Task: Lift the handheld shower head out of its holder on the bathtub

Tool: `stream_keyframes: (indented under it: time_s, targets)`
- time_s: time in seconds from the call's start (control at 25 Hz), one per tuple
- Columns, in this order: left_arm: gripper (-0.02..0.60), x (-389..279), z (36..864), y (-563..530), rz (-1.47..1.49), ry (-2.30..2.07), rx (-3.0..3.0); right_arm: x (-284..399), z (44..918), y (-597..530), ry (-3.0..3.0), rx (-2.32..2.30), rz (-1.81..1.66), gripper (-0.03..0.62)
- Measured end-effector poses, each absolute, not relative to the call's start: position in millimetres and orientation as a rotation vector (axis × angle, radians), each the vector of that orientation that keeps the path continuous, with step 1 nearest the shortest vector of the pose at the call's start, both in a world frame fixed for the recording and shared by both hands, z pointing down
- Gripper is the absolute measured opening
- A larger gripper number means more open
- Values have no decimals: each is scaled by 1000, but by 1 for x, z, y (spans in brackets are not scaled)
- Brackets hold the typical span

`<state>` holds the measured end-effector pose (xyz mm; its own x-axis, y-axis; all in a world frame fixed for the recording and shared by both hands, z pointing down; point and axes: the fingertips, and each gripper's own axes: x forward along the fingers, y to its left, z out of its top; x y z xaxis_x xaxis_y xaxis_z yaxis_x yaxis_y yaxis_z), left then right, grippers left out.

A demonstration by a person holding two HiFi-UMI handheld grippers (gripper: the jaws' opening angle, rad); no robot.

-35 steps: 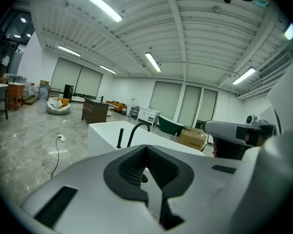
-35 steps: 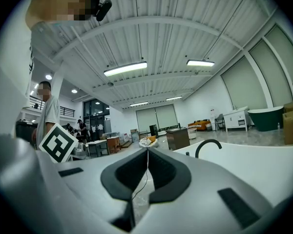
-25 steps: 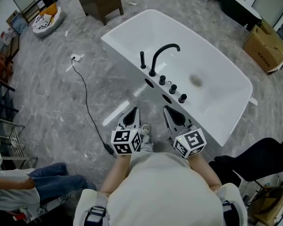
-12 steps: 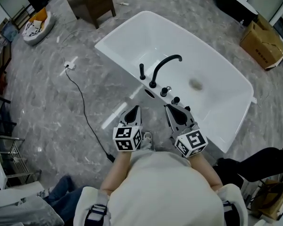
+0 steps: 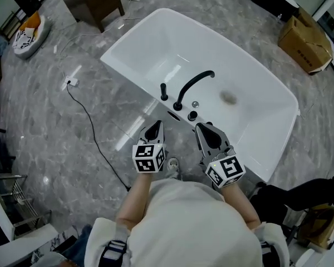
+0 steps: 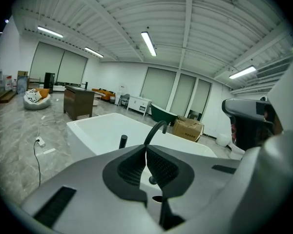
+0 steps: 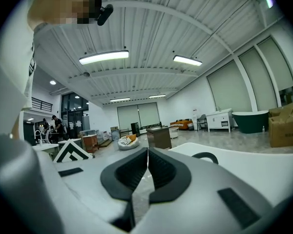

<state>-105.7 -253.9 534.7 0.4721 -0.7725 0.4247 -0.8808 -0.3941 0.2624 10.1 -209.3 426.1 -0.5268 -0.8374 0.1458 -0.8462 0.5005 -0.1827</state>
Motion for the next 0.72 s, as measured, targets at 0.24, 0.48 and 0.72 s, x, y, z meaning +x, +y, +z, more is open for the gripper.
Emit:
stream_keyframes:
  time_s: [0.24, 0.48, 0.72]
  targets:
    - [21, -104, 572, -299, 354, -1306, 2286, 6, 450, -235, -2627, 1548, 426, 20]
    - [64, -99, 617, -342, 391, -1281, 2252, 11, 465, -251, -2581, 1570, 489, 20]
    - [183, -89, 664, -379, 486, -1278, 2272, 19, 484, -258, -2535, 1574, 545, 20]
